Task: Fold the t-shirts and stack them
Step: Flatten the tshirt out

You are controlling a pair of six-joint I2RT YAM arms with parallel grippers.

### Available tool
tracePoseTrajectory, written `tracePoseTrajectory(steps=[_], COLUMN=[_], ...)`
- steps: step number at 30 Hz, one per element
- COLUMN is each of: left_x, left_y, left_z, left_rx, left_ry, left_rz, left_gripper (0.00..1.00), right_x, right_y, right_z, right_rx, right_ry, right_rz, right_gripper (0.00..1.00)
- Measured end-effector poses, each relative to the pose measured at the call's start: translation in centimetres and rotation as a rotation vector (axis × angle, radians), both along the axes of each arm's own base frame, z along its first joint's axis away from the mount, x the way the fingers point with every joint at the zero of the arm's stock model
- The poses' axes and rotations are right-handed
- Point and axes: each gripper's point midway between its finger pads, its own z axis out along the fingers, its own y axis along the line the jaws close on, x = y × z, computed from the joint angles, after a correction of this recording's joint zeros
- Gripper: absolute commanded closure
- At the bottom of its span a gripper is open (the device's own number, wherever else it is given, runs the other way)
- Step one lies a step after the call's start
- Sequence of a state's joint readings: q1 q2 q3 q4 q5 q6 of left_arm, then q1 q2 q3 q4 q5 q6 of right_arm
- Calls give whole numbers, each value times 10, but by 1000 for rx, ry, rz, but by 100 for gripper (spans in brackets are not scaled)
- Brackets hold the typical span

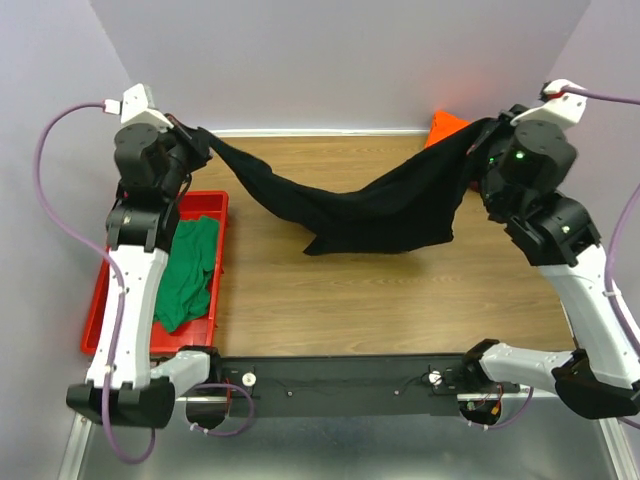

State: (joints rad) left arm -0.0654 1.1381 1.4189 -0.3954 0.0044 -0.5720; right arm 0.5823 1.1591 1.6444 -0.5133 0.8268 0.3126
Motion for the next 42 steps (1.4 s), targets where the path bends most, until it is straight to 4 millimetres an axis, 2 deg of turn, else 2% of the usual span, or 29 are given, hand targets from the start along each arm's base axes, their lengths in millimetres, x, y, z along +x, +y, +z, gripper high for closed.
tracePoseTrajectory(steps=[5,7,10,12,14,17,18,19,20,21,24,25,27,28,29,30,32,34,36,39,41,42], left_x=[-42,-61,-80,-86,-84,-65,-54,-42,-31,-17,19,31,48,53,55,56,55,55,56,53,51,50], left_y=[1,2,3,4,3,-1,-4,-6,-8,-10,-14,-15,-17,-17,-17,-17,-18,-17,-18,-20,-20,-20], left_z=[50,71,97,106,111,102,94,81,70,55,4,-16,-53,-71,-83,-90,-108,-115,-120,-130,-136,-138], left_rx=[3,3,3,1,0,-2,-5,-8,-10,-13,-13,-12,-12,-12,-13,-15,-18,-20,-22,-24,-24,-24], left_ry=[-141,-206,-286,-323,-341,-315,-294,-262,-235,-200,-67,-19,67,108,134,148,181,188,188,200,209,211], left_rz=[-13,-15,-15,-15,-18,-36,-44,-53,-59,-65,-77,-78,-79,-79,-79,-78,-79,-79,-84,-92,-94,-95], left_gripper=[100,100,100,100,100,100,100,100,100,100,100,100,100,100,100,100,100,100,100,100,100,100], right_x=[-21,-35,-44,-46,-37,0,25,41,72,119,192,225,268,279,290,298,302,298,289,246,203,177], right_y=[-15,-25,-33,-35,-30,-11,-3,4,8,14,18,23,25,27,29,34,41,45,46,41,34,31], right_z=[45,72,97,109,115,108,99,94,79,48,-21,-63,-143,-164,-185,-208,-229,-230,-221,-214,-210,-215], right_rx=[15,28,35,34,14,-44,-71,-83,-103,-124,-148,-153,-162,-162,-158,-150,-133,-117,-83,-32,19,47], right_ry=[-92,-152,-212,-243,-258,-241,-219,-212,-184,-123,5,80,228,260,294,332,374,388,371,401,408,431], right_rz=[1,0,-5,-10,-18,-12,-1,16,23,46,81,111,144,157,171,190,221,236,239,238,236,235], right_gripper=[100,100,99,99,99,99,99,99,99,99,98,97,80,72,55,46,31,29,29,29,33,34])
